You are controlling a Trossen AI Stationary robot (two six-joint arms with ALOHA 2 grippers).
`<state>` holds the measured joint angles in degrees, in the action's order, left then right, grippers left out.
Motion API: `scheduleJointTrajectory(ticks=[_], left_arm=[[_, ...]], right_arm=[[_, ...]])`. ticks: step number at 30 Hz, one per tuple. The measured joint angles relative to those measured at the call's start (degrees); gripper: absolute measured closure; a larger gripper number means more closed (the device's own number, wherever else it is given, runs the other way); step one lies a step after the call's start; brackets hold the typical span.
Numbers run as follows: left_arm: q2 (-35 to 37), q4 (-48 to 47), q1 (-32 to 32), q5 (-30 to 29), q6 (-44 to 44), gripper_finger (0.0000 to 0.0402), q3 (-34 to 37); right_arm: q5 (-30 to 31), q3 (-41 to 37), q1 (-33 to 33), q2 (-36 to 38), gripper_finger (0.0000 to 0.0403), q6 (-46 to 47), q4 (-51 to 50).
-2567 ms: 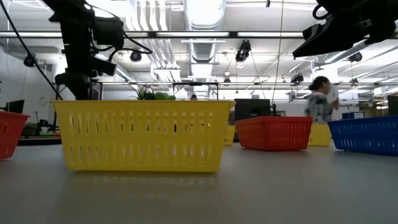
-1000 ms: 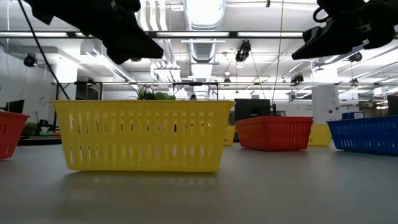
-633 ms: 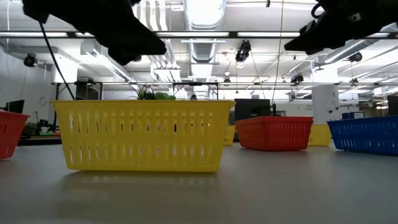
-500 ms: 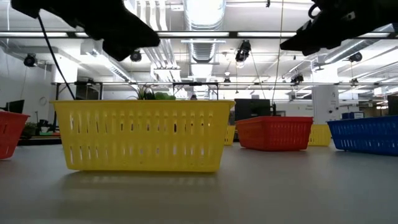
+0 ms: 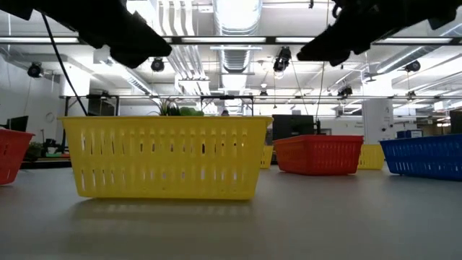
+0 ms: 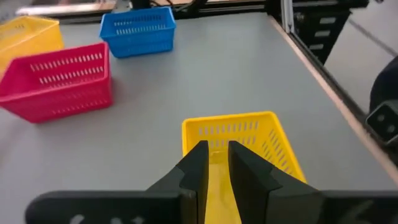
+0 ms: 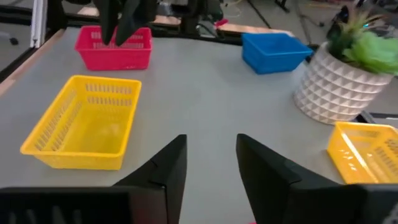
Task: Stack baskets by color
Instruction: Stack the bottom left yellow bin on top of the top left yellow bin
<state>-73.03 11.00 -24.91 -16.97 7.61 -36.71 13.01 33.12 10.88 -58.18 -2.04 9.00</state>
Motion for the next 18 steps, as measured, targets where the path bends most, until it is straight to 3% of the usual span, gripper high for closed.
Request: scheduleJointTrajectory(ticks=[7,18], left_arm=[[0.79,0.45,0.05,-2.81,-11.09,0.0356,0.00],[5.73,-1.82,0.09,-4.79,-14.36,0.0356,0.50]], right_arm=[[0.02,8.32,2.21,-8.61,0.0268,1.03,-1.82],[0.03,25.70,6.11,-19.70,0.0275,5.23,-18.79]])
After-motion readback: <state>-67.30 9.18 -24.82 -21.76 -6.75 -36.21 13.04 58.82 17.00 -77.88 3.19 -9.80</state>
